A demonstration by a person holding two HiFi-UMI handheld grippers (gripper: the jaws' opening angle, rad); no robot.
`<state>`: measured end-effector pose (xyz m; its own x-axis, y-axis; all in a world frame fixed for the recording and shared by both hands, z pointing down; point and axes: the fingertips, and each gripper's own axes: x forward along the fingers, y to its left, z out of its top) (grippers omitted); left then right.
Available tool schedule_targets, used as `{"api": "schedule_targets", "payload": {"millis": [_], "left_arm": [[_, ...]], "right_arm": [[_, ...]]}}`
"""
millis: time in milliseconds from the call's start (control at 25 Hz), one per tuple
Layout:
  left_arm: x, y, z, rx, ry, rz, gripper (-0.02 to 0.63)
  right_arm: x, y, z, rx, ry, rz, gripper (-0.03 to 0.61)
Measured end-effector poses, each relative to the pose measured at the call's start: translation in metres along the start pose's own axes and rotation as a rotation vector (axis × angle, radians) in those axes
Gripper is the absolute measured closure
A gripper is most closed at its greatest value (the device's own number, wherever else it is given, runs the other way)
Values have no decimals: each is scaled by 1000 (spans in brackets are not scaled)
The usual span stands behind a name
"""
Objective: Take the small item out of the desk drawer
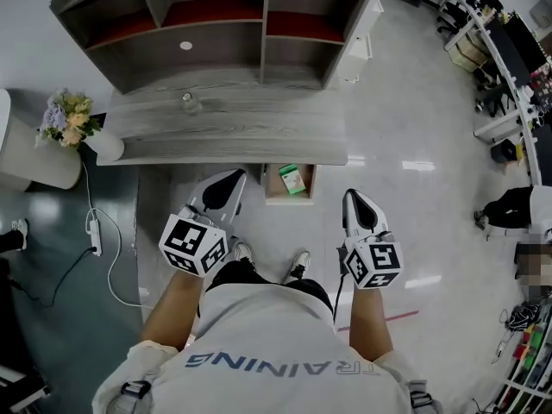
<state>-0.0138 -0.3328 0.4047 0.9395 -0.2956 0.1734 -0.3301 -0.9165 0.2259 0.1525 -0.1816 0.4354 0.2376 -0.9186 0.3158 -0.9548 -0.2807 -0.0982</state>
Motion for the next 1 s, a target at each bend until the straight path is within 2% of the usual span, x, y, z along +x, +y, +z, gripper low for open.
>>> {"api": "schedule_targets", "payload": {"millis": [440, 600, 1000], "left_arm": [[5, -45, 6, 32, -5, 40, 615], [7, -47, 3, 25, 7, 51, 615], [10, -51, 1, 2, 5, 54, 615]], "right_arm": [[-14, -19, 24, -12, -104, 112, 560], [-11, -16, 25, -24, -97, 144, 523], [-4, -6, 19, -66, -51, 199, 334]]}}
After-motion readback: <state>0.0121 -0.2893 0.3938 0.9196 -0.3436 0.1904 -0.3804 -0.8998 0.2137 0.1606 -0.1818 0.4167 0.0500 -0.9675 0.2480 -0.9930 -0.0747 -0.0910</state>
